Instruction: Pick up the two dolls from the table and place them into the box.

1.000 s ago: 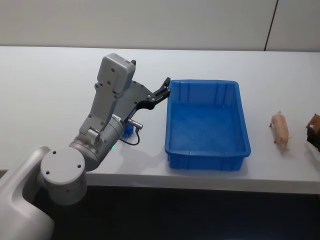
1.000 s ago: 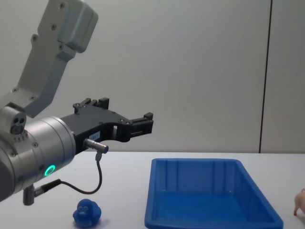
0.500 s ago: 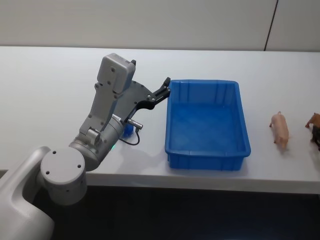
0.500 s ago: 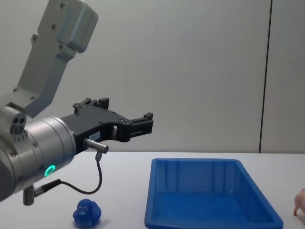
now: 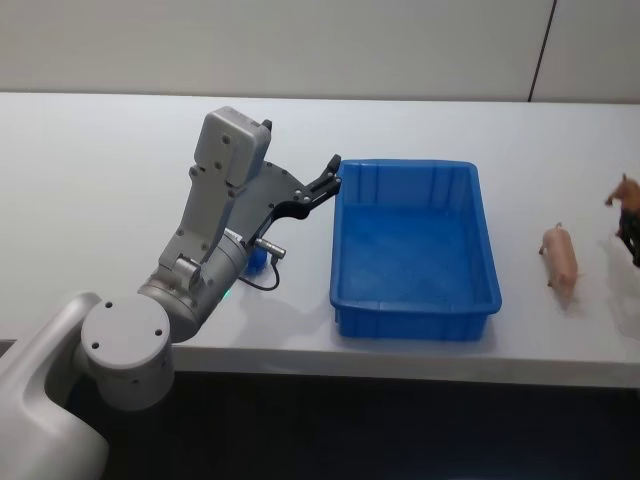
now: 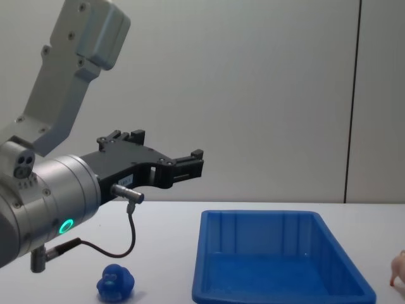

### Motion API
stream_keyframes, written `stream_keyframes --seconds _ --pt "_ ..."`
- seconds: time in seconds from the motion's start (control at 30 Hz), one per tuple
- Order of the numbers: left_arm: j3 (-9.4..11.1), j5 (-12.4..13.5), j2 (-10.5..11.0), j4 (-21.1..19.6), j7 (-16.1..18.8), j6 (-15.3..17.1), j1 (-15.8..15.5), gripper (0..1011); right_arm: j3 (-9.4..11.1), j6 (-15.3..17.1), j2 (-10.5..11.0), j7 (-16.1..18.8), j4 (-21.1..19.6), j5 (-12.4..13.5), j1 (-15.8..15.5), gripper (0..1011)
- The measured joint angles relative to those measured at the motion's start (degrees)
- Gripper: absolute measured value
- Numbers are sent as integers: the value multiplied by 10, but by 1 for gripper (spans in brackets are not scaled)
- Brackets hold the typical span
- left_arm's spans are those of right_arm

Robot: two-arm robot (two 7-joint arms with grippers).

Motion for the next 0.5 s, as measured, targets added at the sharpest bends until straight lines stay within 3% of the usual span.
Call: stream_keyframes --seconds 0.5 --pt "0 0 0 0 0 0 0 1002 -14 -30 -11 73 -33 -22 37 439"
